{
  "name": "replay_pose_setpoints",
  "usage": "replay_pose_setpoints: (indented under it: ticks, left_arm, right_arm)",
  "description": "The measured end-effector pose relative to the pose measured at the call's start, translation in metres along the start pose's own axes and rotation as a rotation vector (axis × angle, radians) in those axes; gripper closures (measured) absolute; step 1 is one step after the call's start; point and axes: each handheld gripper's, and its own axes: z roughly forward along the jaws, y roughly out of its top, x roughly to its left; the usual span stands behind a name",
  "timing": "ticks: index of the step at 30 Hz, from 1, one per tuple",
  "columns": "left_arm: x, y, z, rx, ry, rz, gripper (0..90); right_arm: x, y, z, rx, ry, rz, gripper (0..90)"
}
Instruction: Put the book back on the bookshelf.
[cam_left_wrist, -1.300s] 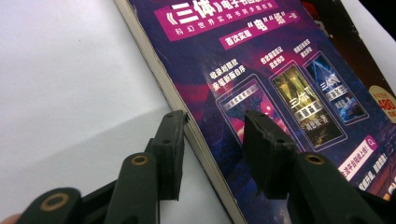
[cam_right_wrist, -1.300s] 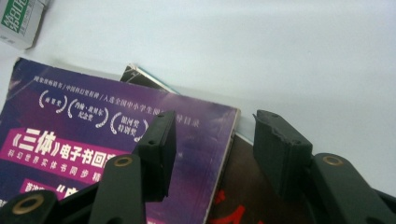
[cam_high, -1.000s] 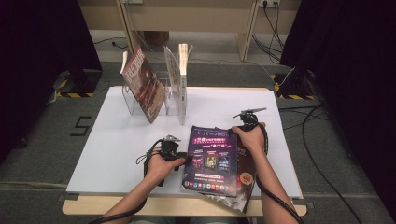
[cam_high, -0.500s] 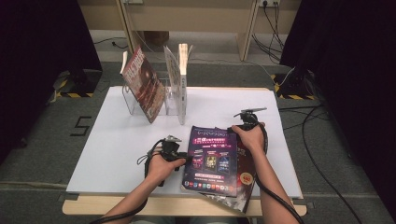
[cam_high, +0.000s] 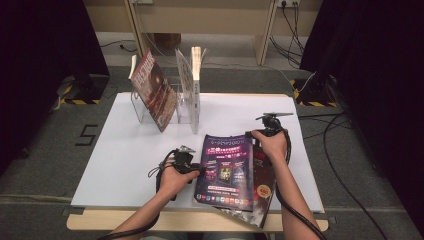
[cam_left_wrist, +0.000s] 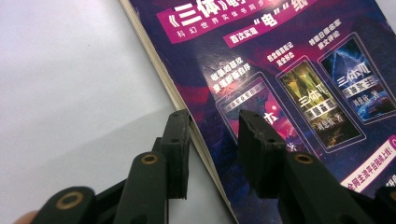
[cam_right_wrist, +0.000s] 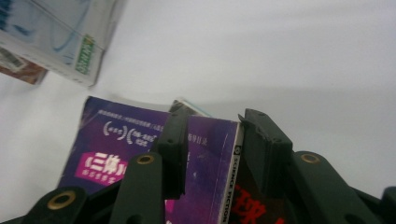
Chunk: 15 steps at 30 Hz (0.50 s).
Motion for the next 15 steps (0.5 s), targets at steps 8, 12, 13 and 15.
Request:
replay_pose_setpoints:
  ticks: [8, 12, 13, 15]
  left_arm:
    - [0.0009, -0.0003, -0.0006, 0.000, 0.000, -0.004, 64.5]
    - [0.0016, -0.0006, -0.0008, 0.000, -0.003, -0.007, 64.6]
    - [0.0015, -0.0006, -0.0008, -0.001, -0.002, -0.006, 64.6]
    - [0.0010, -0.0005, -0.0008, 0.000, 0.001, -0.003, 64.6]
  right_arm:
    - [0.0054, 0.0023, -0.0092, 0.049, 0.094, 0.043, 70.3]
    - [0.0087, -0.0014, -0.0043, 0.092, 0.100, 0.027, 71.7]
    - [0.0092, -0.0018, -0.0035, 0.097, 0.087, 0.021, 72.7]
    - [0.0096, -0.0020, -0.0021, 0.114, 0.069, 0.012, 74.4]
